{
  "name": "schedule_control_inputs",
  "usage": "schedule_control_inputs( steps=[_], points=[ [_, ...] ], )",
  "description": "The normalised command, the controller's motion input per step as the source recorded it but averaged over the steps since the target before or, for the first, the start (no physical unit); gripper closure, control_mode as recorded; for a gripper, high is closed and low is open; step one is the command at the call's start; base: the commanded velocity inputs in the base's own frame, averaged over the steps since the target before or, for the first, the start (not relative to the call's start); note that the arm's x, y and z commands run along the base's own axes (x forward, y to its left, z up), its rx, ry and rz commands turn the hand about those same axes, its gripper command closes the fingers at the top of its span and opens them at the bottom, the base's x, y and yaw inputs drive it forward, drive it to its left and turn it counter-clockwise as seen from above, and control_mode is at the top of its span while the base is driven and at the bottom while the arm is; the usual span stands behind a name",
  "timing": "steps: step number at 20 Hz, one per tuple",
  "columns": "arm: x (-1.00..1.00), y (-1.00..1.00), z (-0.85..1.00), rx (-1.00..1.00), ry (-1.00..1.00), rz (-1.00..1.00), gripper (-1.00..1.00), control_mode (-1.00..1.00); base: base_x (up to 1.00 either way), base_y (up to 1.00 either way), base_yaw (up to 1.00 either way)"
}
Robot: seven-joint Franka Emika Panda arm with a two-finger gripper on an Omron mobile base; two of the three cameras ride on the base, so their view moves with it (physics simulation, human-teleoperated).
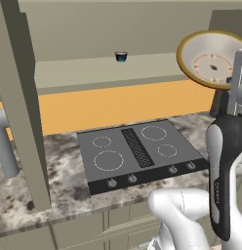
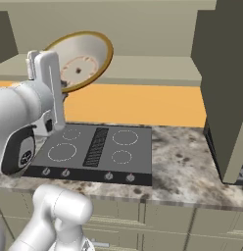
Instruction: Pick the mug and place it in the sink. Pick the bowl and place it in the open cabinet and then close the cabinet.
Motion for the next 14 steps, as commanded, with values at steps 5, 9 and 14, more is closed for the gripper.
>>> schedule_control_inputs(
  steps=[5, 9, 14],
  points=[
    [0.48, -0.09, 0.09, 0.00, 0.21, 0.00, 1.00, -1.00, 0.00, 0.00, 0.00],
    [0.47, -0.04, 0.00, 0.00, 0.05, 0.00, 1.00, -1.00, 0.00, 0.00, 0.00],
    [0.42, 0.00, 0.00, 0.00, 0.00, 0.00, 1.00, -1.00, 0.00, 0.00, 0.00]
  ],
)
